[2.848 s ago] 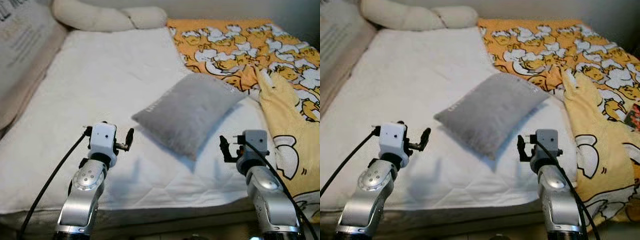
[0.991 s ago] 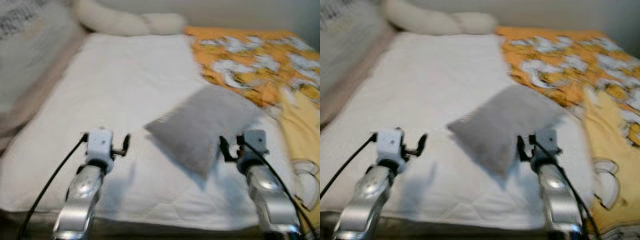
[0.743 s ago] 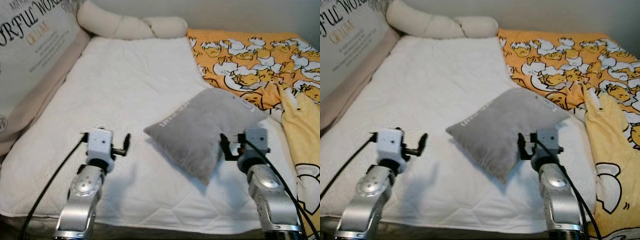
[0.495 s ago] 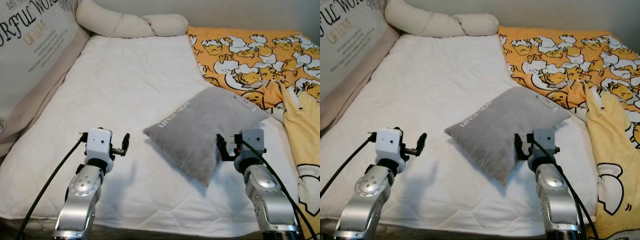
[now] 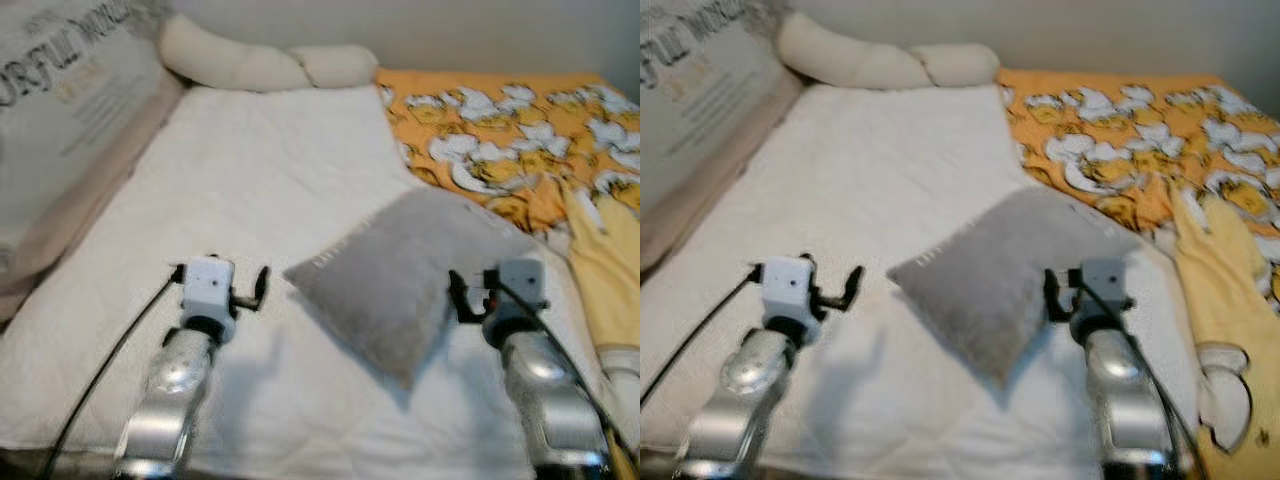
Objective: Clean up the room
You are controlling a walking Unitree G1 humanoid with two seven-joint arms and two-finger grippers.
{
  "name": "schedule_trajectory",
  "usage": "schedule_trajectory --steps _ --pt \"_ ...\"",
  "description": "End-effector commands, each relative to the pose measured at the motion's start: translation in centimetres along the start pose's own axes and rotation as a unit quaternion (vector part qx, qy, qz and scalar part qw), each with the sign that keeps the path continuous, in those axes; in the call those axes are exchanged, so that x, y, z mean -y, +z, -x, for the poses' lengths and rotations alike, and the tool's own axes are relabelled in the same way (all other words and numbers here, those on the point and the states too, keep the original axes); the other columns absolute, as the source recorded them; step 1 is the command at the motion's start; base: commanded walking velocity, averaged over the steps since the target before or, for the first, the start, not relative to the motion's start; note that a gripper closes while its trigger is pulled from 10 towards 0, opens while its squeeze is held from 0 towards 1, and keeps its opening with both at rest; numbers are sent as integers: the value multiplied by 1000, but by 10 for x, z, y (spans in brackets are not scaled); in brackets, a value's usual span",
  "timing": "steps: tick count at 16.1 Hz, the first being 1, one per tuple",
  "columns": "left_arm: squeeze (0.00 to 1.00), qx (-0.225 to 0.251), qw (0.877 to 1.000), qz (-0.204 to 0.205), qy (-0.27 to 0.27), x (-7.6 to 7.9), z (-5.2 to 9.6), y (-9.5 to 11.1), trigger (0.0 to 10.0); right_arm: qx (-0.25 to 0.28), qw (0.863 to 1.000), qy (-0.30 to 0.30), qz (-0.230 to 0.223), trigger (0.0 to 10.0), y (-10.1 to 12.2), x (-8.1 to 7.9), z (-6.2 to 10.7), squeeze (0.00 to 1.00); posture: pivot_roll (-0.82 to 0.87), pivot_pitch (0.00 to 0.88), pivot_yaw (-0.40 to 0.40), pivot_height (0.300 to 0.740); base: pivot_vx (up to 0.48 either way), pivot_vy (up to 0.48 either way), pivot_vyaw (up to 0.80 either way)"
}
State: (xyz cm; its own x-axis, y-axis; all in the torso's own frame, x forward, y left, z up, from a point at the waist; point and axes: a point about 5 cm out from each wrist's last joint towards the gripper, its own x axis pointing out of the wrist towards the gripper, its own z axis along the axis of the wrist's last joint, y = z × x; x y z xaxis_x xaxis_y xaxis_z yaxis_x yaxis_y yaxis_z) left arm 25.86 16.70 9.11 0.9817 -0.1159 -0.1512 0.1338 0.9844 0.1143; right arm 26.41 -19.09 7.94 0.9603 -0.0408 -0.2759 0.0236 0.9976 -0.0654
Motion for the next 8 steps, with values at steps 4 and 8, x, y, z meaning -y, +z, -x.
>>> schedule_trajectory --steps 4,8 --pt "0 1 1000 -1 2 0 -1 1 10000 1 1000 -2 3 10000 2 2 -2 0 -14 0 -10 740 237 0 0" --pt "0 -3 1000 -6 1 1 0 0 10000 -2 1000 2 1 10000 1 -1 -2 0 -14 0 -7 740 0 0 0"
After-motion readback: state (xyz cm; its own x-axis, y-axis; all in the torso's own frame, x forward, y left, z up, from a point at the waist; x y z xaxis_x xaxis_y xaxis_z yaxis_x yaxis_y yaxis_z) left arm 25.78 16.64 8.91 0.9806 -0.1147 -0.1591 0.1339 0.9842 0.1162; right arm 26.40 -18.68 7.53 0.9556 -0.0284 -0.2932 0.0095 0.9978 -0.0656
